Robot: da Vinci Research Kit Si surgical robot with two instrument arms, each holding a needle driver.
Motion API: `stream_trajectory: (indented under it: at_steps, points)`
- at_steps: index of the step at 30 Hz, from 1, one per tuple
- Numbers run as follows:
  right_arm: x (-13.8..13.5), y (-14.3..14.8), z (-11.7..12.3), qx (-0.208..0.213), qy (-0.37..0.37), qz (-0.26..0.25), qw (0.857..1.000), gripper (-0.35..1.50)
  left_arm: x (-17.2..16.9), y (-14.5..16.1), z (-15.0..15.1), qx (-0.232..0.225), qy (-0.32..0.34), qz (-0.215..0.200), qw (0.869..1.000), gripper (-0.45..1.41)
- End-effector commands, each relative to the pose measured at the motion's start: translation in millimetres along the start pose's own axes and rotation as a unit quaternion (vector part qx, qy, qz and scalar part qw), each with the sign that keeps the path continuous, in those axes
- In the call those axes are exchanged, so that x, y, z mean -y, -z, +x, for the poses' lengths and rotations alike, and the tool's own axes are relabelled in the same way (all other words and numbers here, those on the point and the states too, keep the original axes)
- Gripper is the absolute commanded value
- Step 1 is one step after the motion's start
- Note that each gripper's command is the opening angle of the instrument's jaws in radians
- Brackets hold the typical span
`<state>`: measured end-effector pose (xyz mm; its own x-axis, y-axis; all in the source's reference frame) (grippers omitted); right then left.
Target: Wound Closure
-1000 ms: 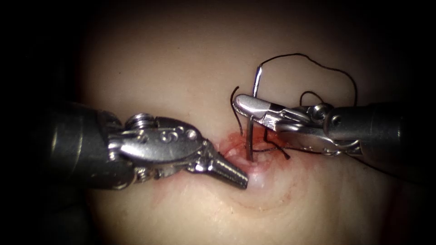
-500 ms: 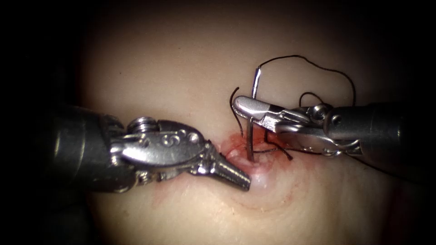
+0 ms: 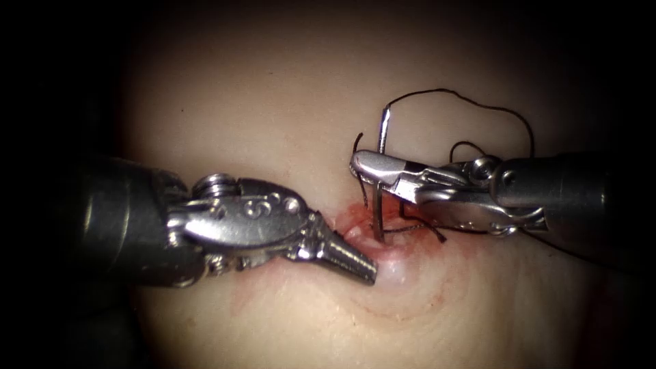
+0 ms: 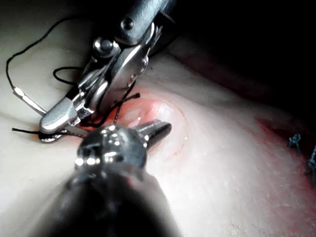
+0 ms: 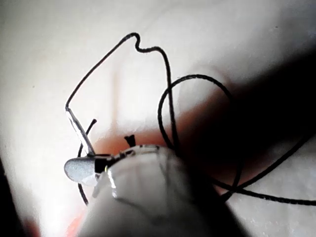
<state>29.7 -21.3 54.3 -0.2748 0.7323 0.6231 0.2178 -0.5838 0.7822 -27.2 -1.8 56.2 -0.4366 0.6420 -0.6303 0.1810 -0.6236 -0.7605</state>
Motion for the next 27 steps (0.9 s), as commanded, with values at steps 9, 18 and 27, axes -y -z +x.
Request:
stream_trajectory:
  at_steps: [9,18,27]
  points:
    - [-0.3,-1.0,-0.2,0.003,0.001,0.001,1.0,-0.35,0.6,-0.7,-0.5,0.001,-0.001,0.002,1.0,-0.45]
    - [0.2,-0.9,1.2,0.003,0.052,-0.001,0.999,-0.35,0.8,-1.2,-1.6,0.005,0.003,0.002,1.0,-0.45]
    - [0.2,-0.9,2.0,0.012,0.113,0.007,0.993,-0.35,1.3,-1.4,-1.5,0.006,0.013,0.005,1.0,-0.45]
